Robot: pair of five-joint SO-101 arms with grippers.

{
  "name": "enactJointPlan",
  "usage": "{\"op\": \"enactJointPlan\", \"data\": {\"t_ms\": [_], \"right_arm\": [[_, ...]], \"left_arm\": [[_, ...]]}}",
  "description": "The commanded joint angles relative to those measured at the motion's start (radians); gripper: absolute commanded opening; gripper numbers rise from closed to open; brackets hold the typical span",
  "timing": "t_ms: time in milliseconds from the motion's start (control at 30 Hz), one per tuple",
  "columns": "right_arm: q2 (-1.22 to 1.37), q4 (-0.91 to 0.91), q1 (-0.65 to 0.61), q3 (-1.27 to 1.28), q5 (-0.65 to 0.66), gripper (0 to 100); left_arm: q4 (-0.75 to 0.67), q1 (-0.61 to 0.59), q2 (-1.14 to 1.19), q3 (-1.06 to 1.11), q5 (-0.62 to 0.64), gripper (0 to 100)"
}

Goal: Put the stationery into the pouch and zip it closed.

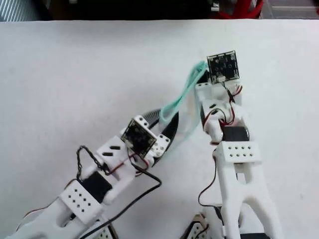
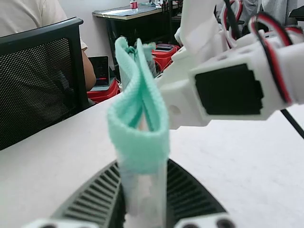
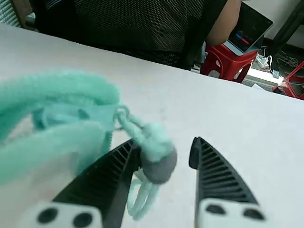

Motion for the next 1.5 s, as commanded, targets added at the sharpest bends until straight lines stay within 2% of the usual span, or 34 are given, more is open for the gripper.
{"op": "enactJointPlan", "data": {"t_ms": [0,333,600,667,800,1000,1267,1467], "right_arm": [[-0.048,0.002,-0.031,-0.011,0.009,14.9],[-0.041,0.001,-0.025,0.048,0.009,14.9],[-0.041,-0.094,-0.022,0.129,0.011,14.4],[-0.041,-0.097,-0.005,0.126,0.011,12.2],[-0.041,-0.153,0.015,0.126,0.006,1.2],[-0.088,-0.157,0.056,0.089,-0.002,1.9],[-0.369,0.189,0.085,-0.157,-0.032,1.9],[-0.394,0.46,-0.03,-0.373,0.012,1.9]], "left_arm": [[0.044,0.008,0.031,0.005,-0.015,3],[0.043,0.008,0.031,0.005,-0.015,3],[0.044,0.008,0.031,0.005,-0.015,3],[0.044,0.008,0.031,0.005,-0.015,3],[0.043,0.008,0.031,0.005,-0.015,3],[0.041,0.008,0.033,0.005,-0.015,3],[0.041,0.002,0.033,0.003,-0.015,3],[0.041,0.002,0.035,0.0,-0.012,3]]}}
